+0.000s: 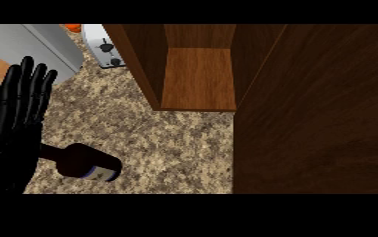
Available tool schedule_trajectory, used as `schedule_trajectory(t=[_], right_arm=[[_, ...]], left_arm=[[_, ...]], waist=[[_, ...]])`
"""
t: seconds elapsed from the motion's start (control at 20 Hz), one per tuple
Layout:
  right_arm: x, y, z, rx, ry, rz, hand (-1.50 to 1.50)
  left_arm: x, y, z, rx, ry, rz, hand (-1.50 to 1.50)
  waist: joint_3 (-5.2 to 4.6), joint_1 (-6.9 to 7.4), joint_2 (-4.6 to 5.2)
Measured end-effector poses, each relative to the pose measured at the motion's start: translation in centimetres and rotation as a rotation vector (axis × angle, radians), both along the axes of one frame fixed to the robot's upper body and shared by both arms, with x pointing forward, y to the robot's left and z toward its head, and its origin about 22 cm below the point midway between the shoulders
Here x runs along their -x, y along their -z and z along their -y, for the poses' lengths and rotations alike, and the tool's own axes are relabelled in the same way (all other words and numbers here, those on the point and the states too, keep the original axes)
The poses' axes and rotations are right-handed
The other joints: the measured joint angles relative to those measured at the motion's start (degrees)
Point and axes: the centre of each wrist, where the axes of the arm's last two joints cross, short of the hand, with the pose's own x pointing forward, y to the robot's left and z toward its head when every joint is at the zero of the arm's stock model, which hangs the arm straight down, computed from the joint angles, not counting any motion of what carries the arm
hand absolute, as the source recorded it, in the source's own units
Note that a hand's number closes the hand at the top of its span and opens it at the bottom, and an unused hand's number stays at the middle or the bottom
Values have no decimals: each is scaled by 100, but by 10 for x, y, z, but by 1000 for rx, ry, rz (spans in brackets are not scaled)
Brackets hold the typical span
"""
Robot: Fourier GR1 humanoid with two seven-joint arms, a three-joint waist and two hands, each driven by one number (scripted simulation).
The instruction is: Pick up the wine, place it into the cabinet and close the cabinet
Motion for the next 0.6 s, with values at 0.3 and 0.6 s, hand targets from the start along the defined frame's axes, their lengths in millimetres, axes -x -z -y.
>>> schedule_trajectory(t=[0.3,0.6], right_arm=[[15,1,1,-21,-19,-26,-150],[35,-8,-13,-20,-179,-96,-150]], left_arm=[[13,6,-27,74,283,-46,-150],[36,17,-51,254,527,-201,-150]], waist=[[9,-52,-44],[23,-2,-74]])
